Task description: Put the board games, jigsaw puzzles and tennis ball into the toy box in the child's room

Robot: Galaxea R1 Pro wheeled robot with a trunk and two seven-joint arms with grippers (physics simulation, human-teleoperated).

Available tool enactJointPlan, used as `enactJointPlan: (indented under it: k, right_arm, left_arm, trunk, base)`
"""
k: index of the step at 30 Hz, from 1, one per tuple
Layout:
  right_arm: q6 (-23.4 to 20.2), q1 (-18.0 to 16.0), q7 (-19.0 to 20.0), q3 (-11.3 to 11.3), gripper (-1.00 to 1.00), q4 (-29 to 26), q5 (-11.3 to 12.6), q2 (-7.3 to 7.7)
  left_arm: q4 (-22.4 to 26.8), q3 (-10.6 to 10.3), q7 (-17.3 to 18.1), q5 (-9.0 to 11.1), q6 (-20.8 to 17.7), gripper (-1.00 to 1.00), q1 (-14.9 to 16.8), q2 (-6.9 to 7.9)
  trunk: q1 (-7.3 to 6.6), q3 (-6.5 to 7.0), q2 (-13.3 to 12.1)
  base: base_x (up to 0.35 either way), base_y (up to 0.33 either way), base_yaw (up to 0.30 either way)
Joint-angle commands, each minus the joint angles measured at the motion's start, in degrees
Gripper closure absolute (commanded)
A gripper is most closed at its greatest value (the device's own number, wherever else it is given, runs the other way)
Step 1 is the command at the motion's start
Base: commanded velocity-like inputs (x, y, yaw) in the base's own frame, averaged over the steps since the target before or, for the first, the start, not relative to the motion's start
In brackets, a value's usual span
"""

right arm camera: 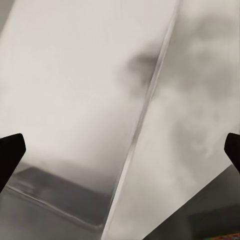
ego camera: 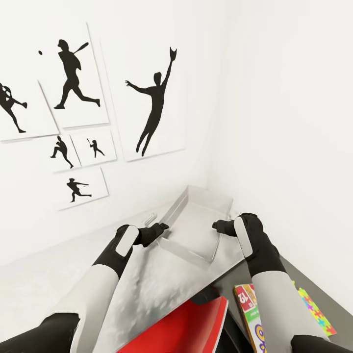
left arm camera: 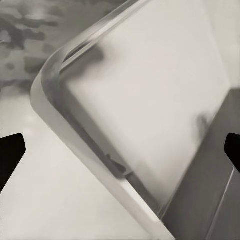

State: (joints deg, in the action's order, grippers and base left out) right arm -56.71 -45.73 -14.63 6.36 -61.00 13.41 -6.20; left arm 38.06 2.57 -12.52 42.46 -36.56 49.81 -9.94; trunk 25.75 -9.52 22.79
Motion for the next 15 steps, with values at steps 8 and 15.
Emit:
enactJointPlan:
  k: [8,15]
  right_arm:
    - [-0.21,0.13,-0.45,0.17,-1.00,-0.08,0.57,0.03]
    - [-0.19,0.28,-0.38,0.44,-1.00,0.01,0.63,0.05]
  left_arm:
    - [-1.00,0.24,-0.49,0.55,-0.03,-1.00,0.04,-0.06]
    - [-1.32,0.23,-0.49,0.52,0.00,-1.00,0.04,-0.06]
  trunk:
    - [0.03,-0.81,0.13]
    - [0.03,-1.42,0.13]
  base:
    - [0.000,0.000,0.000]
    - [0.000,0.000,0.000]
